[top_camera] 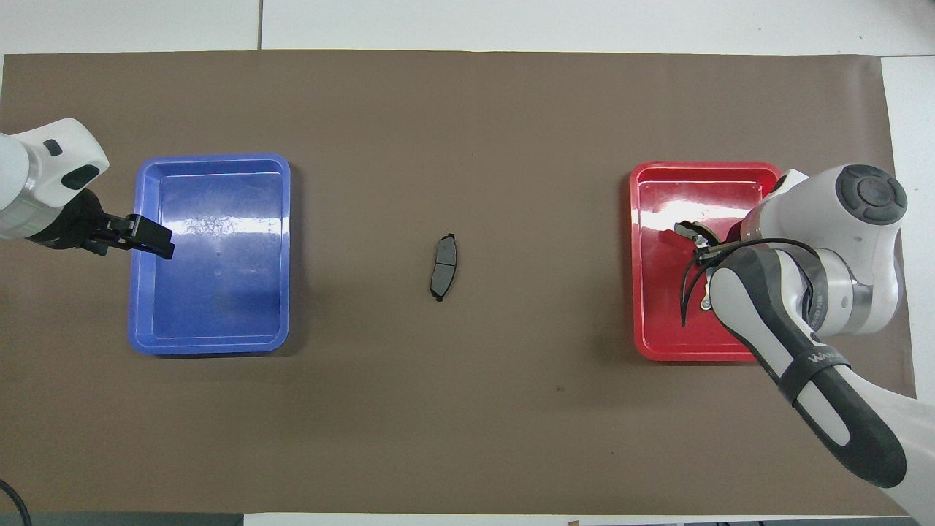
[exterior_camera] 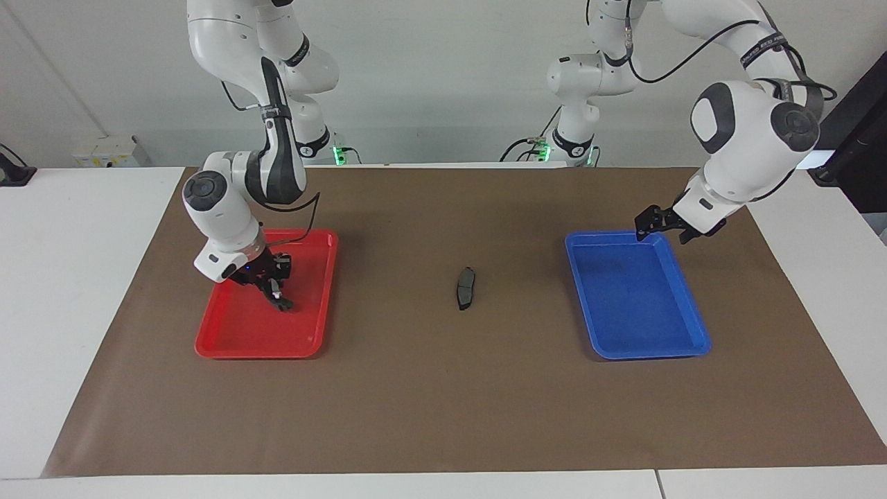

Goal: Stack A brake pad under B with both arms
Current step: 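Lift the curved pad with the right gripper while the left gripper returns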

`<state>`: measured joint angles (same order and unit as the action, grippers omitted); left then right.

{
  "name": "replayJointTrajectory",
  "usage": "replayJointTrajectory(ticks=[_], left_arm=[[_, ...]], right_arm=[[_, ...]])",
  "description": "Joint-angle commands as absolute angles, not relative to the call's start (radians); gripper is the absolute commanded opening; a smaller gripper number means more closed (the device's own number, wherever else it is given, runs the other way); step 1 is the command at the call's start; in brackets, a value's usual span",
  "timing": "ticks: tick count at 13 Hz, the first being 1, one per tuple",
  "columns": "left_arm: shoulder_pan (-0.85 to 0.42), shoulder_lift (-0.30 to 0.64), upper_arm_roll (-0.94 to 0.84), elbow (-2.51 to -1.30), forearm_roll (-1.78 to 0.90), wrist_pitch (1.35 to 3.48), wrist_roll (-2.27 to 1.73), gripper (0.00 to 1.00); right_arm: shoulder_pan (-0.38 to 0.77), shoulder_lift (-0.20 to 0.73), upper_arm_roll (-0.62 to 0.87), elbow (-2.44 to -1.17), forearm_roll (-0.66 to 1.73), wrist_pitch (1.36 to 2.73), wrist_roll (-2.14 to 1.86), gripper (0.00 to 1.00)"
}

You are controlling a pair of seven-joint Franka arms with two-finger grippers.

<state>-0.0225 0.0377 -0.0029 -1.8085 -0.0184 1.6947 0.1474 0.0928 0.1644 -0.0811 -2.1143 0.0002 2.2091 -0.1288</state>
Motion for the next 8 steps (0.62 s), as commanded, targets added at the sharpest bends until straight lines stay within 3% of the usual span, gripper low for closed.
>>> replayJointTrajectory(ticks=[1, 5, 8], left_arm=[[-0.011, -0.026, -0.009, -1.793, 0.038, 1.629, 0.172, 0.99], [-0.009, -0.014, -0.005, -1.668, 0.051, 1.558, 0.172, 0.99], [-0.009, 0.003, -0.006, -1.637, 0.041, 1.589, 0.169, 0.99]], right_arm=[[0.156, 0.158, -0.077, -1.996, 0.018, 2.097, -0.002, 0.00], [0.329, 0.216, -0.074, -1.867, 0.026, 2.071, 0.337, 0.00], [0.455, 0.349, -0.074, -1.702, 0.126, 2.052, 0.483, 0.00]])
